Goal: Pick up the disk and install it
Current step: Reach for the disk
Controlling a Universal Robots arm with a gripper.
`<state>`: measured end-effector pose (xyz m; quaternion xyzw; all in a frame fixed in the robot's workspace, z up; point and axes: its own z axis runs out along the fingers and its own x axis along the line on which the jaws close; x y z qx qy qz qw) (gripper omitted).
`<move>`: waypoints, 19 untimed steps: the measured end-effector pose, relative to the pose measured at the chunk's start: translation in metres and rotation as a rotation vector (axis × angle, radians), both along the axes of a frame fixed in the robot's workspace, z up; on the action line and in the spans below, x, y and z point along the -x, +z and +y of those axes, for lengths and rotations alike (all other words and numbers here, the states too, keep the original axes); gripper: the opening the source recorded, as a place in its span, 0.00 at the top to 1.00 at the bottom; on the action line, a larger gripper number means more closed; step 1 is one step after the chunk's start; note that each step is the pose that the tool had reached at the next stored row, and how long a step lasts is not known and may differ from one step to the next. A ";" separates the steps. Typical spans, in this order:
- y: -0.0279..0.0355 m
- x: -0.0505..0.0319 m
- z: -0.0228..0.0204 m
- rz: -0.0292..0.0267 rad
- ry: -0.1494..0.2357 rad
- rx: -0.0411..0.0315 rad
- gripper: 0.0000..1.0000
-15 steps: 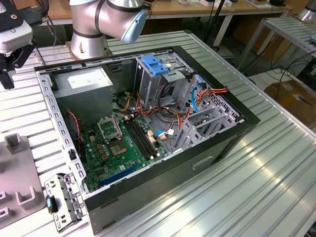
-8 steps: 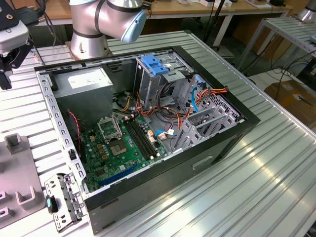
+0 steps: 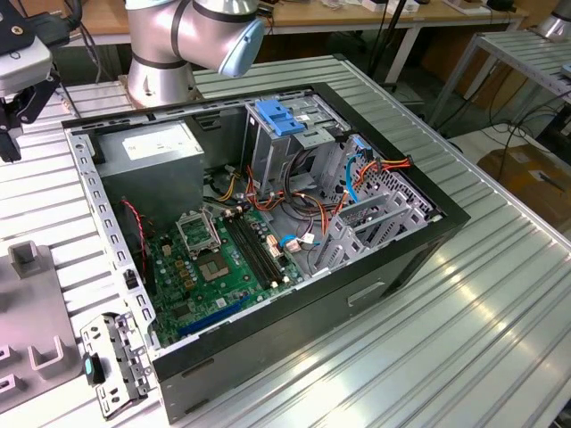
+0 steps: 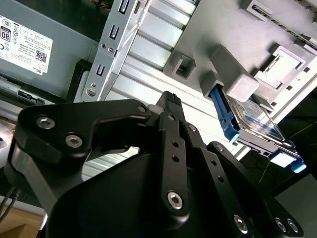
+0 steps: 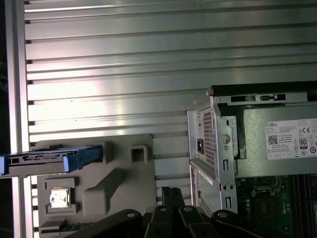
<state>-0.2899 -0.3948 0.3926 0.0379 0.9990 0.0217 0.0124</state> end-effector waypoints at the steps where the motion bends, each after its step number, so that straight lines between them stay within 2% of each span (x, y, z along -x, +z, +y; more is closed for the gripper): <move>1: 0.0000 0.0000 0.0010 0.0000 0.000 0.0000 0.89; 8: 0.0001 0.0076 0.0071 0.0001 0.000 0.0001 0.89; 11: 0.0000 0.0258 0.0142 0.0000 0.000 0.0000 0.89; 14: 0.0000 0.0392 0.0166 0.0012 0.000 0.0001 0.89; 17: 0.0000 0.0597 0.0190 0.0116 0.000 0.0001 0.89; 19: 0.0000 0.0642 0.0193 0.0145 -0.001 0.0000 0.89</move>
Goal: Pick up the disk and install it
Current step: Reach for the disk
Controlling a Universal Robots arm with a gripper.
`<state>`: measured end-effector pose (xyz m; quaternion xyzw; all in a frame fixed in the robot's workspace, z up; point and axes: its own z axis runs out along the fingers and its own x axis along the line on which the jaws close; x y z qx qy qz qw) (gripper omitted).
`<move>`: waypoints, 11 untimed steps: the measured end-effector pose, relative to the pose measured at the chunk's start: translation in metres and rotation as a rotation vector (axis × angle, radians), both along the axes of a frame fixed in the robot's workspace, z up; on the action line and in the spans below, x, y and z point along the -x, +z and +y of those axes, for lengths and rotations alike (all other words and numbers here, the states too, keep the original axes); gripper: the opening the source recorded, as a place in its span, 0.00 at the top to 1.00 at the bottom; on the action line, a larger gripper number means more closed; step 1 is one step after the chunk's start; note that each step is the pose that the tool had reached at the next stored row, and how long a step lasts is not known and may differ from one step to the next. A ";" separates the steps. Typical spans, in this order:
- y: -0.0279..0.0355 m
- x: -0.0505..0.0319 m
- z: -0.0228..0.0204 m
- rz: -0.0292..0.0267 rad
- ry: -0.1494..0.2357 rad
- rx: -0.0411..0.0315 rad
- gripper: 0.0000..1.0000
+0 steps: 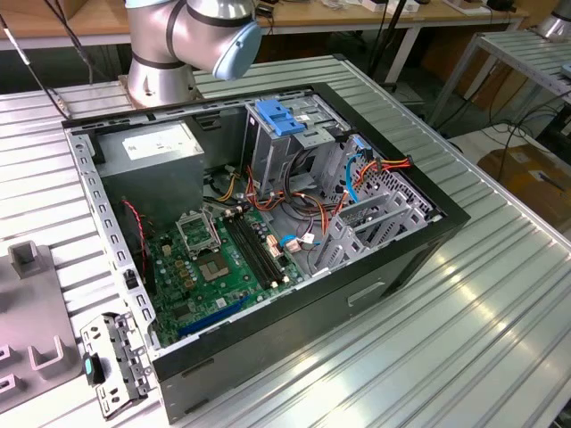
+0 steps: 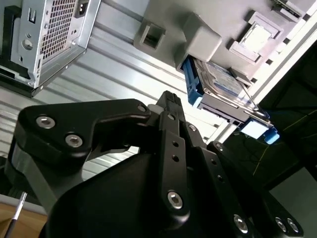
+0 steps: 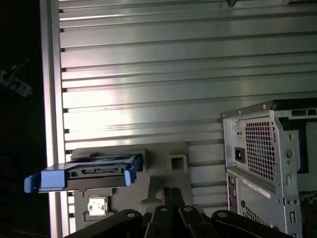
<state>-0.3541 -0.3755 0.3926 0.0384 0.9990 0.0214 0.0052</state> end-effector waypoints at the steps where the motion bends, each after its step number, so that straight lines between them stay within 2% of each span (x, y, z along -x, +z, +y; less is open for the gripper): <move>1: 0.0000 0.0038 0.0002 0.0025 0.000 0.0000 0.89; 3: -0.0002 0.0174 0.0004 0.0103 0.000 0.0000 0.89; 7: -0.0004 0.0336 0.0004 0.0193 0.000 -0.0001 0.89; 10: -0.0007 0.0531 0.0006 0.0295 0.000 0.0000 0.89; 11: -0.0007 0.0572 0.0006 0.0313 0.000 0.0001 0.89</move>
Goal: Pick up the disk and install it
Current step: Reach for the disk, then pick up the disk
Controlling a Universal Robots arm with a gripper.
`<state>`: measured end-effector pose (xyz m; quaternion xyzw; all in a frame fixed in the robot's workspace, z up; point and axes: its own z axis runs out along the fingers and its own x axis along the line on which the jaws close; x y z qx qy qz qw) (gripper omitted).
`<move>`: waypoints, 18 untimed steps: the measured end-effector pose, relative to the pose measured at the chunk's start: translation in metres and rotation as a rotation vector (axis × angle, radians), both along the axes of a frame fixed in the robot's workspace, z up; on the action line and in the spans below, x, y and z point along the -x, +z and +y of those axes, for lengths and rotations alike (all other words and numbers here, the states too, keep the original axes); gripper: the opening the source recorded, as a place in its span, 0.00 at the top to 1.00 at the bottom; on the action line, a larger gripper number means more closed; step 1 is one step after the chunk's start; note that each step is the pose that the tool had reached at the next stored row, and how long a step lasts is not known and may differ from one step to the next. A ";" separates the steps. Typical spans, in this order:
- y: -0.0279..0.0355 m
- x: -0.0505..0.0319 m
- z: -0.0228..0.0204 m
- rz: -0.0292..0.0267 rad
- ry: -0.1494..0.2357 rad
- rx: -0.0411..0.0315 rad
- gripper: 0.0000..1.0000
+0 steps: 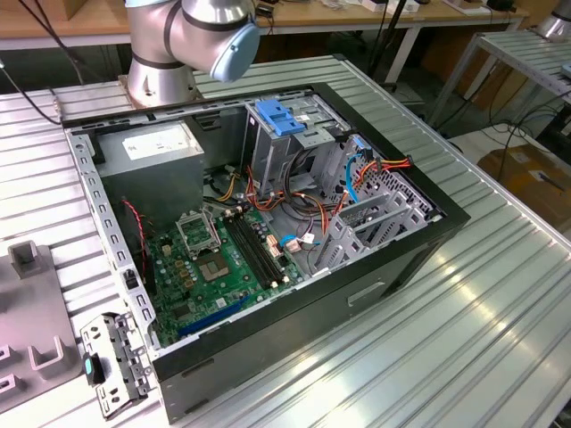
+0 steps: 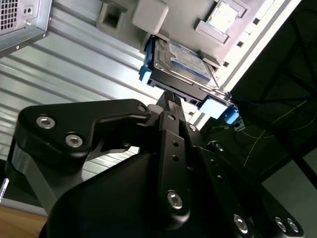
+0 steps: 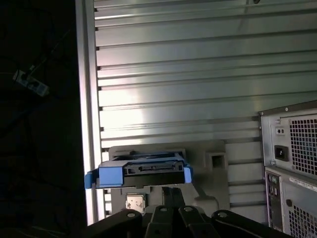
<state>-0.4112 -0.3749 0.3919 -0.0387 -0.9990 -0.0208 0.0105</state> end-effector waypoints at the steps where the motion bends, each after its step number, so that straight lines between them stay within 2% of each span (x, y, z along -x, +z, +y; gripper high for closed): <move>1: -0.0002 0.0036 0.0001 0.0011 0.000 -0.0001 0.89; 3: -0.0006 0.0122 0.0002 0.0039 0.000 -0.0001 0.89; 4: -0.0010 0.0210 0.0008 0.0067 0.000 0.0000 0.89; 8: -0.0020 0.0368 0.0015 0.0116 0.000 0.0000 0.89; 10: -0.0033 0.0516 0.0029 0.0137 0.000 -0.0001 0.89; 18: -0.0033 0.0543 0.0030 0.0138 0.000 -0.0001 0.89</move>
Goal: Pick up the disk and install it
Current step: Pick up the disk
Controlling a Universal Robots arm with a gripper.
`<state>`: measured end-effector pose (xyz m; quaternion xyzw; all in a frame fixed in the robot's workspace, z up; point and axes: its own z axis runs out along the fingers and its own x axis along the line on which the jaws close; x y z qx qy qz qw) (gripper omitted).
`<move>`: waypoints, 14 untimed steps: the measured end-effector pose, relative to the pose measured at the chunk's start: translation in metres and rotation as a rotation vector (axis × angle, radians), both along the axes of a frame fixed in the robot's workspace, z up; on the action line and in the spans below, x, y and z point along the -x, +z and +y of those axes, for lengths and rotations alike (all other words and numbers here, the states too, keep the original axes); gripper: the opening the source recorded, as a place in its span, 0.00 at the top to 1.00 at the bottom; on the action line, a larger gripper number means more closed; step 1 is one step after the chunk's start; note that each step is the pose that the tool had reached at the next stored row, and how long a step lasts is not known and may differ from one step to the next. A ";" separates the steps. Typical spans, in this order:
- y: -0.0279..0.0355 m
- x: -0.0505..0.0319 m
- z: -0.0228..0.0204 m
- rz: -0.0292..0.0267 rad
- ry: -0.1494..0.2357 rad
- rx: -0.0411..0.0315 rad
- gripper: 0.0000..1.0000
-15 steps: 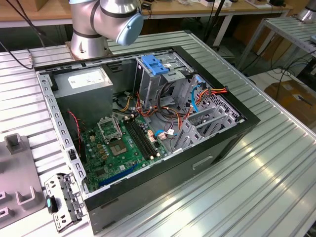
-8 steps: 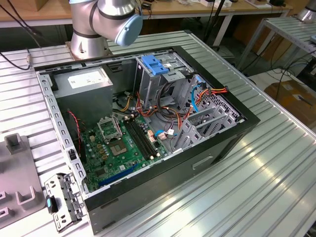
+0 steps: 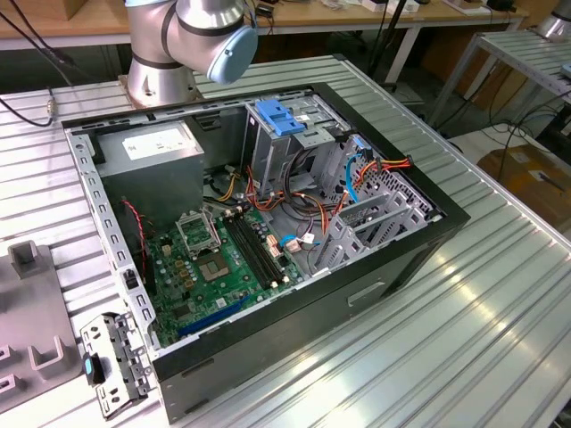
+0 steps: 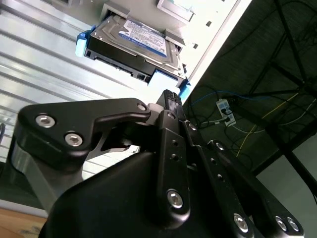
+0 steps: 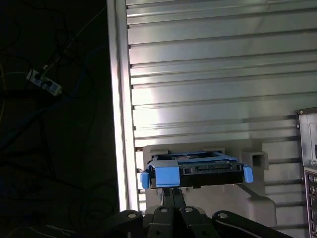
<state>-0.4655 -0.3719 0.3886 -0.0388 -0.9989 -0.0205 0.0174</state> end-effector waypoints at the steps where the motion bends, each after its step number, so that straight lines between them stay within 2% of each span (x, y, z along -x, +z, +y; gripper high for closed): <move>1: 0.0000 0.0000 0.0000 0.0000 0.000 0.0000 0.89; 9: 0.0001 0.0000 0.0000 0.0001 0.013 0.0001 0.89; 14: 0.0000 0.0000 0.0000 0.0000 0.055 0.0000 0.89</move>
